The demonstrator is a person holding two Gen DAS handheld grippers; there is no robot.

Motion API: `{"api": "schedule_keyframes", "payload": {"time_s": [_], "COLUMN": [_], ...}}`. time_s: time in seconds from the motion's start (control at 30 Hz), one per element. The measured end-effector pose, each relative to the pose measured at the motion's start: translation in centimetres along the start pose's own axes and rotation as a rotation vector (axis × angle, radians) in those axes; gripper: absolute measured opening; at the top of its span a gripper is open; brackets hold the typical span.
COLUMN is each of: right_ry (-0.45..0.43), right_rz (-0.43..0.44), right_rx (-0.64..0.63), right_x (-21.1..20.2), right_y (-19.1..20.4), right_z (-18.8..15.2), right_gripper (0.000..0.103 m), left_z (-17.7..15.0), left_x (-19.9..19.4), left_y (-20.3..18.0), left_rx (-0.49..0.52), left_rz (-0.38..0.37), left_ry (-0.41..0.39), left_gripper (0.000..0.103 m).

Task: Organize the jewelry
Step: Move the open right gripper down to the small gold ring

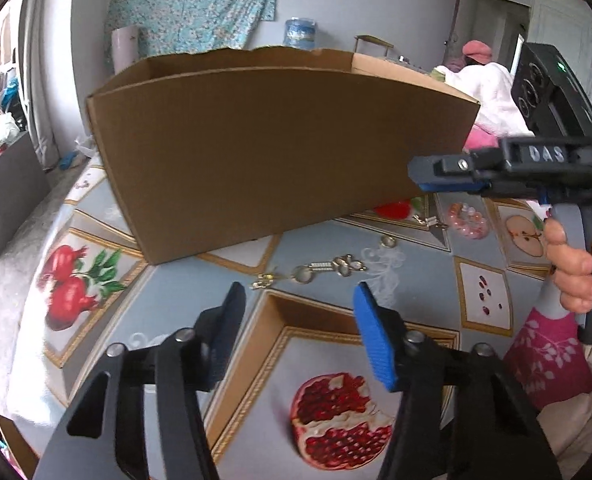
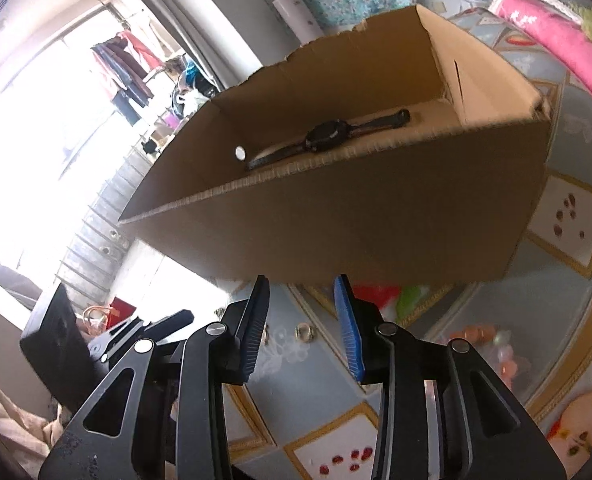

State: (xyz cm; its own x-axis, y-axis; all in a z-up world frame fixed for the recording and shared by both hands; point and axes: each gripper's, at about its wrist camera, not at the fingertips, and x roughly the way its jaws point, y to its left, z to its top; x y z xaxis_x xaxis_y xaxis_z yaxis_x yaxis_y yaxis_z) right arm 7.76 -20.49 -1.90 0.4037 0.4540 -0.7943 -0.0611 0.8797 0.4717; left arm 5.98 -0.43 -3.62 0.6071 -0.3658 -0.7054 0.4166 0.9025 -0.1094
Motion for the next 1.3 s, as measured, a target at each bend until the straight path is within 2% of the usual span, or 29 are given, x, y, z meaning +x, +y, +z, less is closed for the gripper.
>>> {"api": "schedule_keyframes", "payload": {"time_s": [0.2,0.3,0.7,1.03,1.17,1.3], "right_ry": [0.050,0.068,0.066,0.052,0.047,0.044], "right_rz": [-0.031,-0.040,-0.044,-0.043,-0.046,-0.060], "right_rx": [-0.045,-0.046,-0.058,-0.045,-0.041,-0.052], "right_x": [-0.2,-0.1,0.2,-0.1,-0.1,0.0], "right_y": [0.4,0.4,0.6,0.0,0.0,0.2], "right_z": [-2.8,-3.8,-4.0,-4.1,-4.2,-4.1], "right_gripper": [0.034,0.034,0.034,0.034,0.034,0.034], "left_z": [-0.1,0.2,1.2,1.2,1.0,0.9], "left_x": [1.0,1.5,2.5,2.7,2.6,2.5], "left_y": [-0.3,-0.5,-0.4,-0.5,-0.4,-0.4], "left_rx": [-0.005,-0.001,0.009,0.016,0.011,0.015], "left_rz": [-0.039,-0.035,0.015,0.028,0.023,0.018], "left_ry": [0.026,0.031,0.033,0.021,0.016,0.019], "left_gripper": [0.026,0.022,0.021,0.021,0.012,0.011]}}
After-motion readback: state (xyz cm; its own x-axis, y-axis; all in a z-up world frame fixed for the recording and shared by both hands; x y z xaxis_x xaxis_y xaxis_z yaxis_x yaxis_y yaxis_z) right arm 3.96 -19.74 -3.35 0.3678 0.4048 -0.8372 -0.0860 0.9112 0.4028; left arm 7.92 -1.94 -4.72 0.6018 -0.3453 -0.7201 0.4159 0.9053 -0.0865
